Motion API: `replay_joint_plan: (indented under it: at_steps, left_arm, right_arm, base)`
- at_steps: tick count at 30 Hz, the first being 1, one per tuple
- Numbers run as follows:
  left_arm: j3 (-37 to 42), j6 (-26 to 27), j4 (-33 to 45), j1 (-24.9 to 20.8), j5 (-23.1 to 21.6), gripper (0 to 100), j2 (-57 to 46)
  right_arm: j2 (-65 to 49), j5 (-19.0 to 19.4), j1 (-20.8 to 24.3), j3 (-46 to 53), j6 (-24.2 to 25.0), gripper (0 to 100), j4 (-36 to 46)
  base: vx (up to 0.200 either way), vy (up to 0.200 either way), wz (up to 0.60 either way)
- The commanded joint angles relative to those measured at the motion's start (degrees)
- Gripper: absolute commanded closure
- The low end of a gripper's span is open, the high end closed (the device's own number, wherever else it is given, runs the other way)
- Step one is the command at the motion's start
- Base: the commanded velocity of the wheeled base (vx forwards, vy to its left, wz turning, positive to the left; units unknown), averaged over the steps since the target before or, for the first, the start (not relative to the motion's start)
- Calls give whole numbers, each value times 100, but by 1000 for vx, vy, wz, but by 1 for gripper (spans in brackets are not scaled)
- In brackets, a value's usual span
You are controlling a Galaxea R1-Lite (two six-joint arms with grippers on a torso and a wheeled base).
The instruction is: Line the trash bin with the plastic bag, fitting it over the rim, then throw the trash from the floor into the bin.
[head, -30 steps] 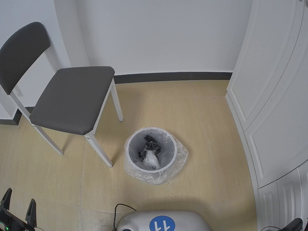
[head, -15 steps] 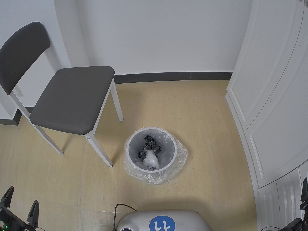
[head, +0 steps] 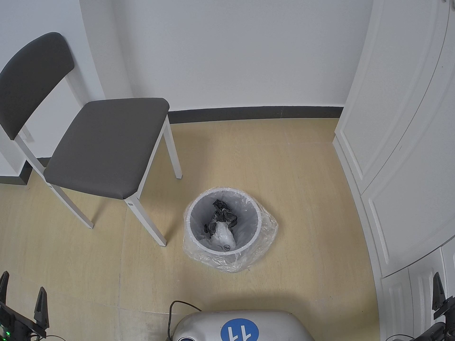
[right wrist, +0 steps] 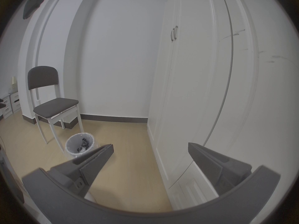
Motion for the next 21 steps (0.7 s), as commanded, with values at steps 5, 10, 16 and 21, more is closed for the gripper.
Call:
replay_joint_plan:
  at_steps: [5,10,16,21]
  left_arm:
    - [101,491,-50,641,-82,0,-424]
    - [101,166,-50,571,-530,0,-512]
    - [101,-695,64,571,-1057,0,-512]
    - [101,-730,91,571,-1136,0,-512]
  right_arm:
    - [-74,23,0,84,-58,0,-1]
    - [-74,-21,0,84,566,0,-10]
    - [-74,-206,0,92,856,0,-10]
    - [-74,-206,0,92,794,0,-10]
  base:
    - [0,0,0]
    - [0,0,0]
    - [0,0,0]
    - [0,0,0]
